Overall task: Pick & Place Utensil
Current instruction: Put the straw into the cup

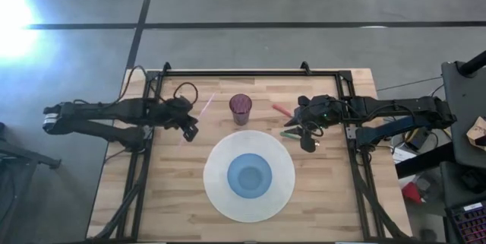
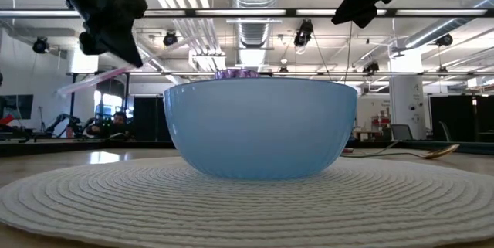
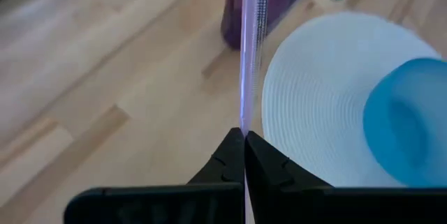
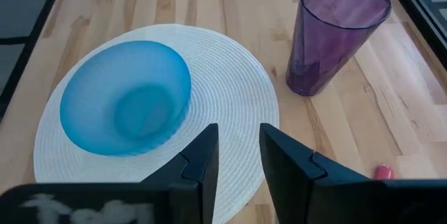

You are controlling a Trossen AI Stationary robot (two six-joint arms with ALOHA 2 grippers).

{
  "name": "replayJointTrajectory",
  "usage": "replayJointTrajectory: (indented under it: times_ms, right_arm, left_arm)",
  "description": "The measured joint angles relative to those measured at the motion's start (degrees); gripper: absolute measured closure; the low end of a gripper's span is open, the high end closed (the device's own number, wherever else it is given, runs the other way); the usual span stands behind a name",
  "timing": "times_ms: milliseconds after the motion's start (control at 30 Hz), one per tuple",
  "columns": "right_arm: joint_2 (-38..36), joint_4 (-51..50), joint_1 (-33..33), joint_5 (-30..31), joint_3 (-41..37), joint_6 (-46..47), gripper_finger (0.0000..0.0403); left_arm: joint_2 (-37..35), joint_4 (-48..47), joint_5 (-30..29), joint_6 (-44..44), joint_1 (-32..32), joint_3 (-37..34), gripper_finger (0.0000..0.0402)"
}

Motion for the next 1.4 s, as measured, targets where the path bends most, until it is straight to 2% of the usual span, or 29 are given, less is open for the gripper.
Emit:
replayJointTrajectory:
  times_ms: [167, 333, 633, 800, 1000, 1167, 1400]
  right_arm:
    - [0.00, 3.90, 0.00, 1.59, 0.00, 1.52, 0.0285]
    - [0.00, 10.38, -0.09, 4.51, 0.00, 0.99, 0.0261]
    - [0.00, 25.10, -1.17, 7.63, 0.00, -4.59, 0.0208]
    - [0.02, 32.97, -1.98, 7.58, 0.00, -12.68, 0.0187]
    - [0.09, 41.41, -2.19, 4.52, 0.00, -22.27, 0.0181]
    - [2.33, 49.38, -2.37, 2.83, 0.07, -24.81, 0.0181]
    - [8.64, 54.96, -3.77, 2.70, 0.58, -27.37, 0.0181]
  left_arm:
    - [-0.20, 2.53, -3.93, 3.71, 0.00, 2.20, 0.0402]
    - [0.33, 10.86, -4.74, 9.84, 0.02, 2.48, 0.0401]
    - [1.85, 25.00, -4.70, 21.62, 0.02, 2.48, 0.0401]
    - [3.11, 32.69, -3.50, 27.86, 0.01, 2.47, 0.0401]
    - [5.81, 43.15, -0.65, 35.95, 0.00, 2.16, 0.0401]
    - [9.31, 50.81, 2.23, 39.20, 0.00, 0.70, 0.0401]
    - [14.02, 56.59, 2.33, 41.90, 0.00, 0.51, 0.0401]
